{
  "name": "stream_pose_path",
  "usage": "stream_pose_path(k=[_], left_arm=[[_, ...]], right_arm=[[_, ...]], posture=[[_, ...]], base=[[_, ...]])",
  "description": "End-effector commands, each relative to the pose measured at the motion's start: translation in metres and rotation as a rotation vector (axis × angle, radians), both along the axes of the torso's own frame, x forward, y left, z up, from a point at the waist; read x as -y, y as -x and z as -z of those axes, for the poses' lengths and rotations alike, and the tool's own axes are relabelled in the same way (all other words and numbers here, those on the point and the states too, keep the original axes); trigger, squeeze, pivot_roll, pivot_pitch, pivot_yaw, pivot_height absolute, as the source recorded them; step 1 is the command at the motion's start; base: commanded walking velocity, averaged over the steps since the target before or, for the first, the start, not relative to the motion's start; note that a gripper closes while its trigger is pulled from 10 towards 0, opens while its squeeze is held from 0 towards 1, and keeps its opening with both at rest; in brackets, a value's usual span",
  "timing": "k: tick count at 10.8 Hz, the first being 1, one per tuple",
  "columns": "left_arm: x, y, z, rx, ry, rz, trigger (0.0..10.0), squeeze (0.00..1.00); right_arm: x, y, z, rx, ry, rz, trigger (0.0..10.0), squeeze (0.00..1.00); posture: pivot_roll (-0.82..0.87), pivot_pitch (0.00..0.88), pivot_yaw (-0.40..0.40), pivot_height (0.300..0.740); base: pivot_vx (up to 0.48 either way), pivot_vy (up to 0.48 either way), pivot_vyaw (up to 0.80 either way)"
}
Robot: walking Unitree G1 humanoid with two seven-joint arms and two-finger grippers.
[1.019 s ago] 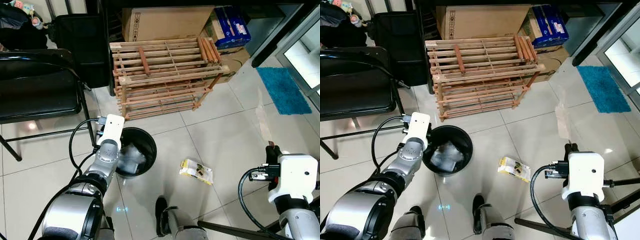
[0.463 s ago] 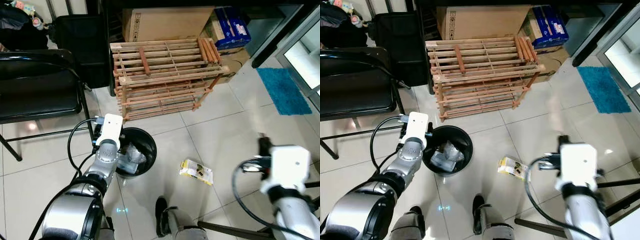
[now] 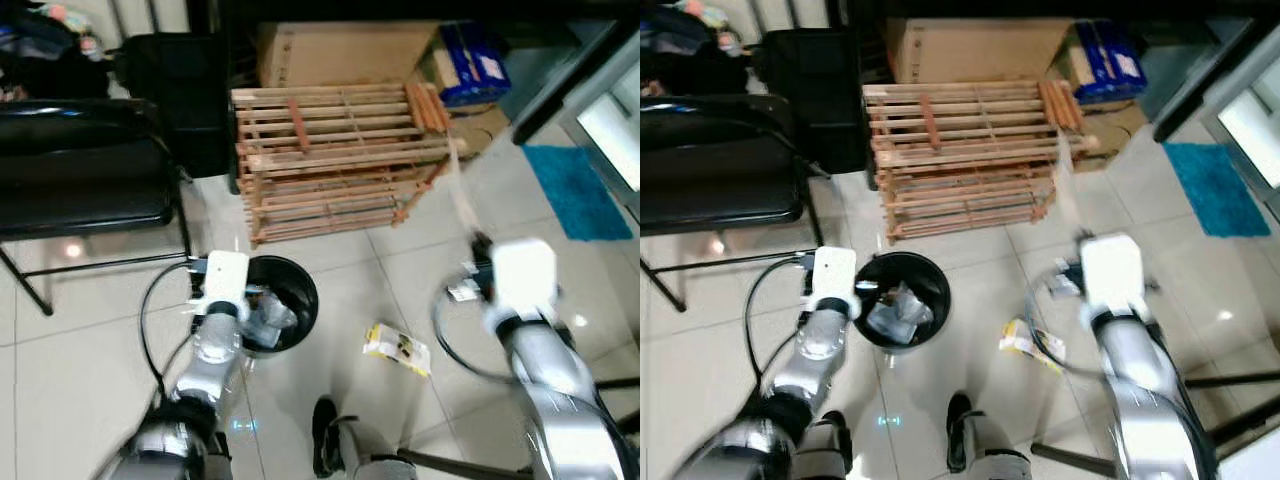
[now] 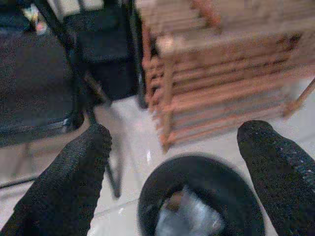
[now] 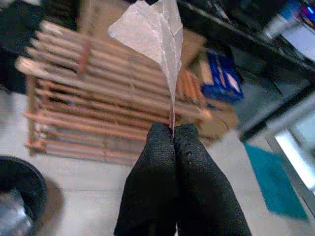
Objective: Picking trash to rubbish bin
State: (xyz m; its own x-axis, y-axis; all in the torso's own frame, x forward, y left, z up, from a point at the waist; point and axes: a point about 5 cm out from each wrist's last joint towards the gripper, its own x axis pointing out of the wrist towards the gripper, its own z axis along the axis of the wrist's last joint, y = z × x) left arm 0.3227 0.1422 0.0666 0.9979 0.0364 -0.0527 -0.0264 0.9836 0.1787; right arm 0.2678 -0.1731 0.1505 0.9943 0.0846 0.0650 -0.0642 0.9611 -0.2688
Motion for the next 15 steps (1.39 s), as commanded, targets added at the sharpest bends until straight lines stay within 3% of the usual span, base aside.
stream_pose_path(k=[1,2,4,5,8,9,10,11,13,15], left_arm=[[0.013,0.003,-0.010,0.024,0.025,0.062,10.0,0.79],[0.012,0.010,-0.019,0.029,0.024,0.078,10.0,0.63],[-0.002,0.032,-0.029,0.003,-0.002,0.090,10.0,0.42],[-0.010,0.046,-0.029,-0.067,0.032,0.132,10.0,0.00],[-0.028,0.087,-0.029,-0.270,0.017,0.140,10.0,0.00],[-0.034,0.109,-0.025,-0.411,0.005,0.210,10.0,0.00],[-0.039,0.119,-0.019,-0.488,0.000,0.239,10.0,0.00],[-0.042,0.128,-0.015,-0.560,-0.009,0.264,10.0,0.00],[-0.036,0.135,-0.023,-0.594,-0.010,0.302,10.0,0.00],[-0.041,0.139,-0.026,-0.622,-0.019,0.307,10.0,0.00]], right_arm=[[-0.003,-0.004,0.009,-0.024,-0.014,-0.028,10.0,0.00],[-0.016,-0.013,0.014,-0.029,-0.027,-0.084,10.0,0.00],[-0.035,-0.027,0.030,-0.072,-0.043,-0.157,10.0,0.00],[-0.042,-0.033,0.041,-0.106,-0.048,-0.187,10.0,0.00],[-0.054,-0.042,0.072,-0.202,-0.032,-0.251,10.0,0.00],[-0.058,-0.042,0.087,-0.255,-0.028,-0.270,10.0,0.00],[-0.059,-0.041,0.096,-0.291,-0.047,-0.271,10.0,0.00],[-0.063,-0.037,0.109,-0.342,-0.069,-0.273,10.0,0.00],[-0.077,-0.031,0.127,-0.424,-0.082,-0.305,10.0,0.00],[-0.095,-0.027,0.134,-0.469,-0.091,-0.353,10.0,0.00]], posture=[[0.24,0.267,-0.194,0.740],[0.27,0.264,-0.190,0.740],[0.32,0.292,-0.190,0.740],[0.35,0.310,-0.193,0.740],[0.42,0.351,-0.200,0.740],[0.45,0.369,-0.196,0.740],[0.45,0.369,-0.196,0.740],[0.48,0.381,-0.187,0.740],[0.49,0.395,-0.176,0.740],[0.51,0.408,-0.162,0.740]], base=[[0.000,0.000,0.00],[0.000,0.000,0.00],[0.000,0.000,0.00],[0.000,0.000,0.00],[0.000,0.000,0.00],[0.000,0.000,0.00],[0.000,0.000,0.00],[0.000,0.000,0.00],[0.000,0.000,0.00],[0.000,0.000,0.00]])
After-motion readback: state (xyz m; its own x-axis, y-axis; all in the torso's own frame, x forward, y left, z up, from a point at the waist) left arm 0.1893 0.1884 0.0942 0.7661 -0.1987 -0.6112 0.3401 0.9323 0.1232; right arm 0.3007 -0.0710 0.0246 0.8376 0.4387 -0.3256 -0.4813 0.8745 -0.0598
